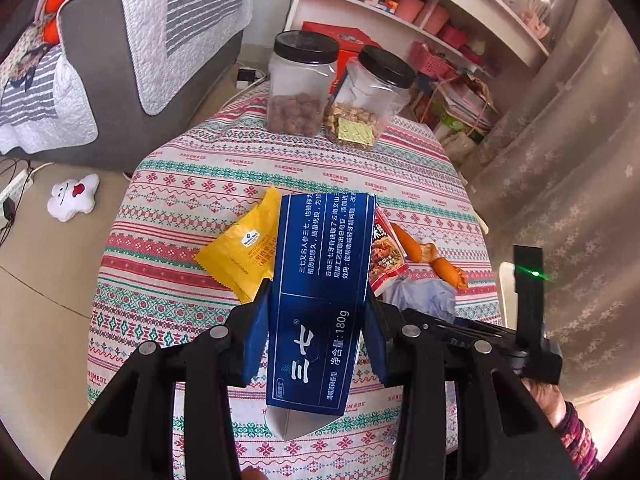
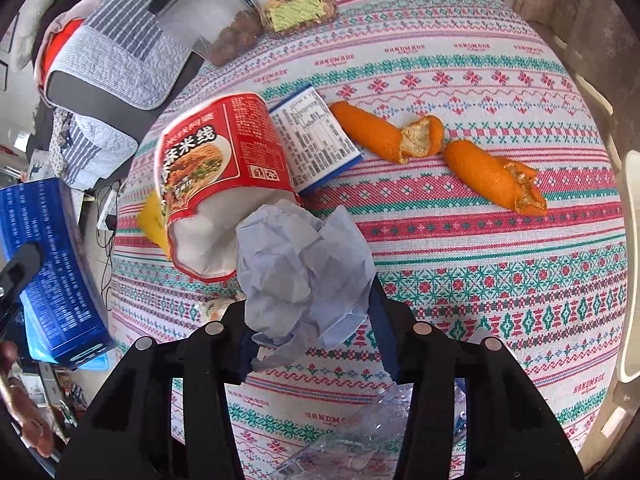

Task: Collect trash
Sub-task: 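Grasp the crumpled white tissue with the right tool while the left tool holds the box, then carry the tissue over the white bin and open the right tool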

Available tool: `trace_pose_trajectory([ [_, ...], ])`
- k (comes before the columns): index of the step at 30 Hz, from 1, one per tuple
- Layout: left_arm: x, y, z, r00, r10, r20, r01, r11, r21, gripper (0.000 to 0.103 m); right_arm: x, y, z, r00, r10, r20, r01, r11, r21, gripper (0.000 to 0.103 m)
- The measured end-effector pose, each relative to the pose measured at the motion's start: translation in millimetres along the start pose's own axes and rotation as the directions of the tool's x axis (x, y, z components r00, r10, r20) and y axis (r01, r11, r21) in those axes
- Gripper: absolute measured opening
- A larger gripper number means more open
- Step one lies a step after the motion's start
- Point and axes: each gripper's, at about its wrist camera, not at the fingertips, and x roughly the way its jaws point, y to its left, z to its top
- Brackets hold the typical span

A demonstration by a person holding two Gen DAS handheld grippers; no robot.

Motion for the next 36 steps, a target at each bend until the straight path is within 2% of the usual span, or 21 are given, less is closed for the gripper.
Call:
trace_pose_trajectory([
  [6,-3,0,0,0.999,0.023,0.048,-0.022,1.000,-0.021,0.042,-49,16,-3,0.991,0.008,0.137,-0.001,0.999,-0.054,0.045],
  [10,-12,-5,1,0.993,0.036,0.113,-0.034,0.999,-0.020,0.042,-78,21,-6,0.969,0.024,0.245,-0.008,0.998,-0.068,0.046],
  [15,-26,-18,1,0.974,0.070,0.217,-0.070,0.998,-0.011,0.042,-105,23,-4,0.919,0.021,0.393,0.005,0.998,-0.066,0.046],
  [23,-41,-42,2,0.934,0.091,0.345,-0.093,0.996,-0.011,0.042,-129,21,-6,0.848,-0.026,0.530,0.044,0.999,-0.023,0.046],
  [31,-43,-73,-1,0.904,0.102,0.414,-0.127,0.991,0.032,0.042,-150,12,-13,0.768,-0.143,0.624,0.157,0.987,0.033,0.047],
  [36,-41,-89,-3,0.897,0.087,0.433,-0.120,0.992,0.048,0.042,-162,-2,-17,0.707,-0.230,0.669,0.234,0.968,0.086,0.047],
])
